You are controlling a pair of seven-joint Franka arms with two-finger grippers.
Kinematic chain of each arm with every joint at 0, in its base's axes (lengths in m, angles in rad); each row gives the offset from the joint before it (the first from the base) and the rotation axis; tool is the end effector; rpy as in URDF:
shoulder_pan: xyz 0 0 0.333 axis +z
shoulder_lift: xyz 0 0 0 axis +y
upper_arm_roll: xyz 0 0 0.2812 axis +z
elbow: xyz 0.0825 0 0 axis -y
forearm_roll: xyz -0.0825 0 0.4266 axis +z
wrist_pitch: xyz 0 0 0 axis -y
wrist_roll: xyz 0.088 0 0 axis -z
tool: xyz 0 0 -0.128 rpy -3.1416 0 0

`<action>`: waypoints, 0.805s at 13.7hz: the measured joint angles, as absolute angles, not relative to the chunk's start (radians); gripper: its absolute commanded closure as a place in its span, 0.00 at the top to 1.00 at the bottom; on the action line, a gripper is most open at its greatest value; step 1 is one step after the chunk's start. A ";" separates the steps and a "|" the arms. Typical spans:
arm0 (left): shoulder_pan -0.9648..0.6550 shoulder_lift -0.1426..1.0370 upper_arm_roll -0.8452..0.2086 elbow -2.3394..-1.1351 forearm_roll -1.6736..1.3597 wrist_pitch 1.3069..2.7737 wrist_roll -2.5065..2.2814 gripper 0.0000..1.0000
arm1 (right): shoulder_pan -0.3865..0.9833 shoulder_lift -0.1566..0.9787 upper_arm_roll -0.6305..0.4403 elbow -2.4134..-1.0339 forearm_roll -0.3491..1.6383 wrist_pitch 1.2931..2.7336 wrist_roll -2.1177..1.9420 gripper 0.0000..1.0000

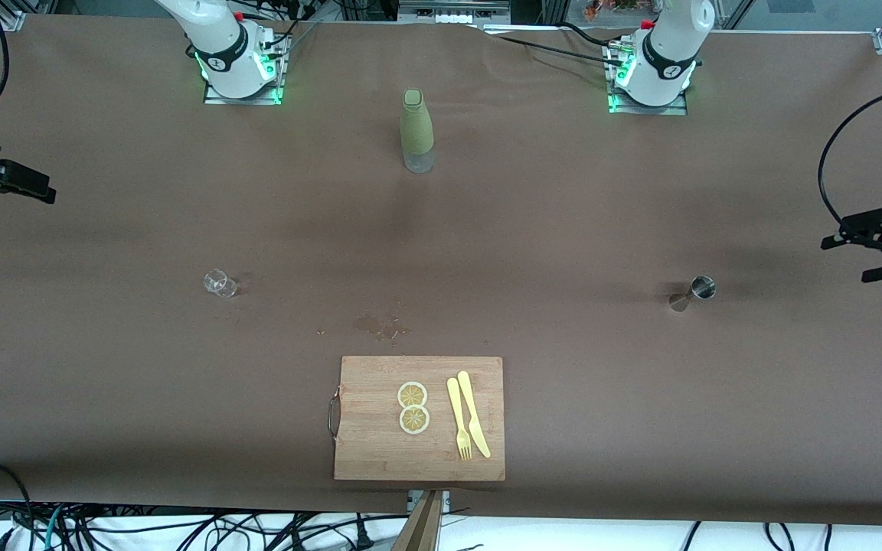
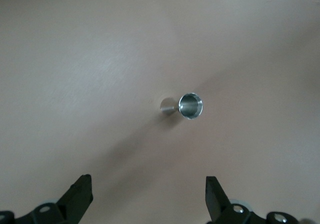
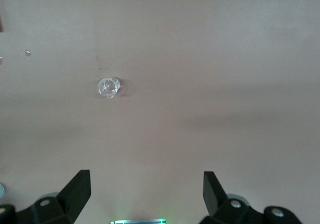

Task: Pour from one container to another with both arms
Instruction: 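Lower the right gripper to the glass cup while the left gripper reaches the jigger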

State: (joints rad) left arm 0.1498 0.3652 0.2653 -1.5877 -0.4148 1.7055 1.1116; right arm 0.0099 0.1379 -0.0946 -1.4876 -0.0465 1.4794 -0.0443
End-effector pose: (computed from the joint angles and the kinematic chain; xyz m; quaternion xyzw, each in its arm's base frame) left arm 0.6284 0.2122 0.3504 0.9382 -0.2889 0.0233 0.1890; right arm 0.6167 -0.0557 0.5204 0.9967 -0.0206 -0.0744 0.0250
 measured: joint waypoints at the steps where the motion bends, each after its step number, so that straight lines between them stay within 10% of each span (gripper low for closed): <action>1: 0.175 0.411 0.266 -1.581 -0.473 1.710 1.213 1.00 | 0.010 0.146 -0.094 -1.489 -0.046 1.470 -0.044 1.00; 11: 0.302 0.757 0.265 -1.559 -0.982 1.663 2.009 1.00 | -0.054 0.304 -0.096 -1.498 0.054 1.557 -0.719 1.00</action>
